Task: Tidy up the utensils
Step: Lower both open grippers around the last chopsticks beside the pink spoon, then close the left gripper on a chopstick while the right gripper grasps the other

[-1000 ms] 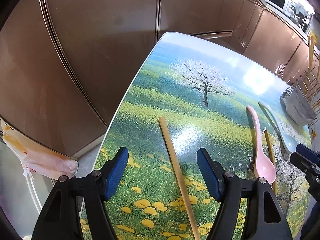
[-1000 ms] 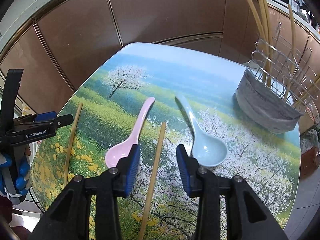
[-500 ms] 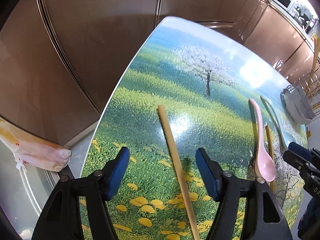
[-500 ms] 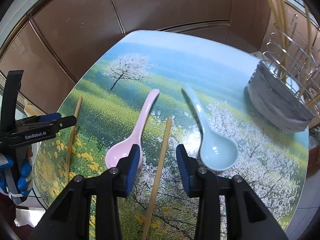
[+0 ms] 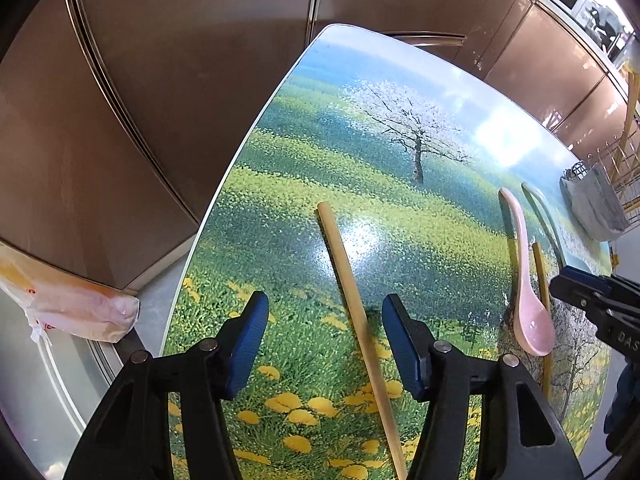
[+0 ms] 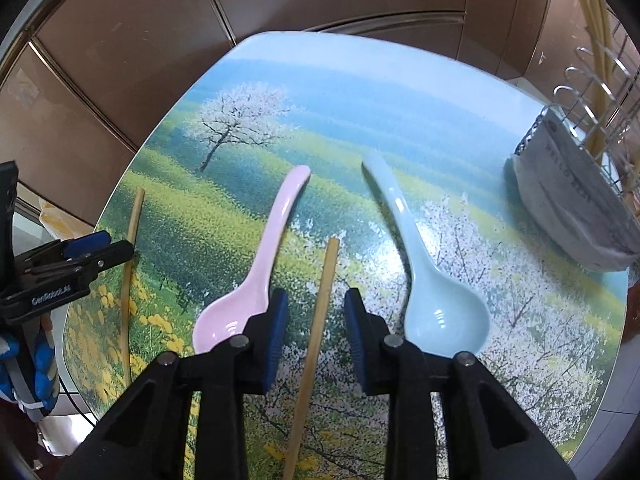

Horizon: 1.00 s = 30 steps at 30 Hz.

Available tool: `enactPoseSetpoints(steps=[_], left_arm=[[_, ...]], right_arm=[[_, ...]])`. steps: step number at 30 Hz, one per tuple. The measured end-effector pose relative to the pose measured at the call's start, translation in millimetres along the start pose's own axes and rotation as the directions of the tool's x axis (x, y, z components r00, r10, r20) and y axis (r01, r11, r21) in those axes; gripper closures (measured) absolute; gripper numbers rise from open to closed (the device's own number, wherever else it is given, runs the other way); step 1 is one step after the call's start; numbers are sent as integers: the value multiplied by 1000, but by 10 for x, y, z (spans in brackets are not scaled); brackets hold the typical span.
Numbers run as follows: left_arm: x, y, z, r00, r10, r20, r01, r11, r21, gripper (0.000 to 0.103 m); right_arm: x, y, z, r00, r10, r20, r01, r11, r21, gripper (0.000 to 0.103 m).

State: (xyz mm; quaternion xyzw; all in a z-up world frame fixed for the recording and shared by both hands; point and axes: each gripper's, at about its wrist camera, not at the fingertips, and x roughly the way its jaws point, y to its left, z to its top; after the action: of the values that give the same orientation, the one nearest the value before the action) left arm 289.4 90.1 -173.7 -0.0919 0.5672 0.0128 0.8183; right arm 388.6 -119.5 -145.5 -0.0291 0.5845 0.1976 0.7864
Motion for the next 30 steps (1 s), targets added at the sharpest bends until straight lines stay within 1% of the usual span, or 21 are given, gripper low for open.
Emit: enactPoseSetpoints(steps=[4,10,12,15,23,30], left_arm=[[9,-27,13,1000,9,-5,-9,1000,18,46],[14,-32,66,1000,21,-12,-20,999,36,53],[16,-24,79,1000,26,-13,-25,999,40,55],[33,-28,132,999,42,-15,-41,998,53,55],[126,-163,246,996,88,0,-87,986,141,57],[165,-250,313,998,61,-10,-58,979,195,70]], right_arm=[[111,23,81,999,-25,-35,25,1000,-10,76],[302,107,171,995,-64,-76,61,997,-45,76],[326,133,197,994,-70,-81,65,996,-55,77],[363,182,220,993,-82,-83,76,994,-73,79],[350,225,178,992,-85,-90,75,992,-105,83],[306,221,114,991,-83,-101,69,989,-131,86]])
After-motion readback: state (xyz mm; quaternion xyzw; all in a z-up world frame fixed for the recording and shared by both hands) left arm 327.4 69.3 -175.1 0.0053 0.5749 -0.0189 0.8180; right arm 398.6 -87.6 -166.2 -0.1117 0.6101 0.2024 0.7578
